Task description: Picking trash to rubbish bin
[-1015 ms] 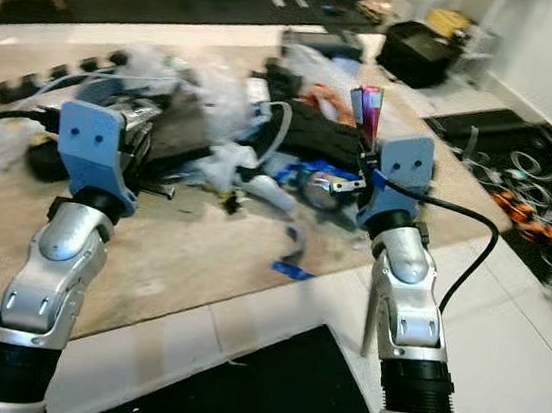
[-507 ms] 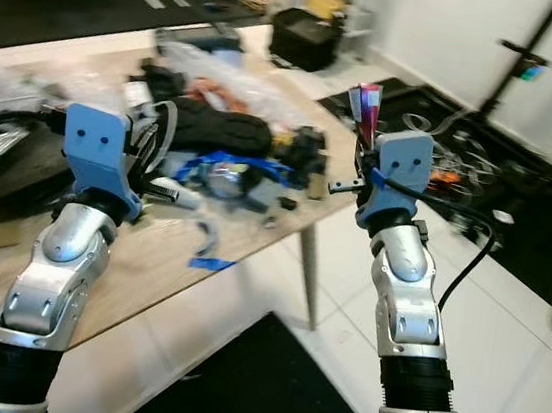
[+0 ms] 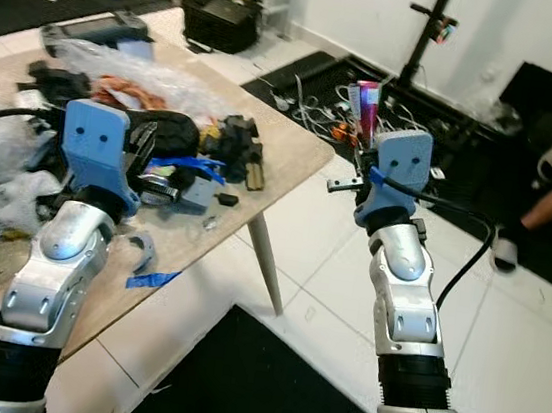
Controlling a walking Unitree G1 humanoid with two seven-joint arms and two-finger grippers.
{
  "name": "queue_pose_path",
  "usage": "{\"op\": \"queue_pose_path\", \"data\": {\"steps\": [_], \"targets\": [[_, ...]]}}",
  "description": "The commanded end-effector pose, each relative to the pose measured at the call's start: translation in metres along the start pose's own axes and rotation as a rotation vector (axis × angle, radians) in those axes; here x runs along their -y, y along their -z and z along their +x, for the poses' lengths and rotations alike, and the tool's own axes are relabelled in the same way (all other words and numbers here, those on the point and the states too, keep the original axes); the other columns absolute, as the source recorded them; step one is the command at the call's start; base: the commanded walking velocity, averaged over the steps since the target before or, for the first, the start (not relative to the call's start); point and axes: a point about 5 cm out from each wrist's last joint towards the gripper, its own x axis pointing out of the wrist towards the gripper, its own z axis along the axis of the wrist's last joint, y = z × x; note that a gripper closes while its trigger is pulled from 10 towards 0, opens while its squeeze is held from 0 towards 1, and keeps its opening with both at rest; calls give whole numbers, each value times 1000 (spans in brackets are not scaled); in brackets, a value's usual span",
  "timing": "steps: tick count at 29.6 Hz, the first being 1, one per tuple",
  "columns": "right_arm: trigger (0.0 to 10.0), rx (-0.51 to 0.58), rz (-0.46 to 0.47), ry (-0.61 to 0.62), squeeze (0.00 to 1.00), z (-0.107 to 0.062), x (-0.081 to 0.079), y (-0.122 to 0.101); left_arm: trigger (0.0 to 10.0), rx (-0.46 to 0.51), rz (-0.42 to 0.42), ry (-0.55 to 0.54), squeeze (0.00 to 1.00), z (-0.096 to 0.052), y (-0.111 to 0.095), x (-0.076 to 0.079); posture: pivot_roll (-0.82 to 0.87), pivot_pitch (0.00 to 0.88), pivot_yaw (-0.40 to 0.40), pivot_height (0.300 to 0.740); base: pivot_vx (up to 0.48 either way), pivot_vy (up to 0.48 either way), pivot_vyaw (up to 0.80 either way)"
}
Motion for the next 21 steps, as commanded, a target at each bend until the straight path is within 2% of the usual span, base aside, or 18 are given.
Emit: {"op": "queue_pose_path", "data": {"steps": [1,8,12,21], "targets": [[10000,2,0,12,0,-1,3,0,10000,-10,10,15,0,-2,1,0,28,117,-54,740,0,0,-600],[10000,3,-1,10,0,-1,2,0,10000,-15,2,10,0,-3,2,-2,31,123,-52,740,0,0,-607],[10000,2,-7,7,0,-1,1,0,10000,-21,-9,-43,0,-4,4,-10,29,126,-49,740,0,0,-606],[10000,-20,12,14,0,-5,-1,6,10000,-37,-27,-4,0,-9,11,-8,21,117,-54,740,0,0,-606]]}}
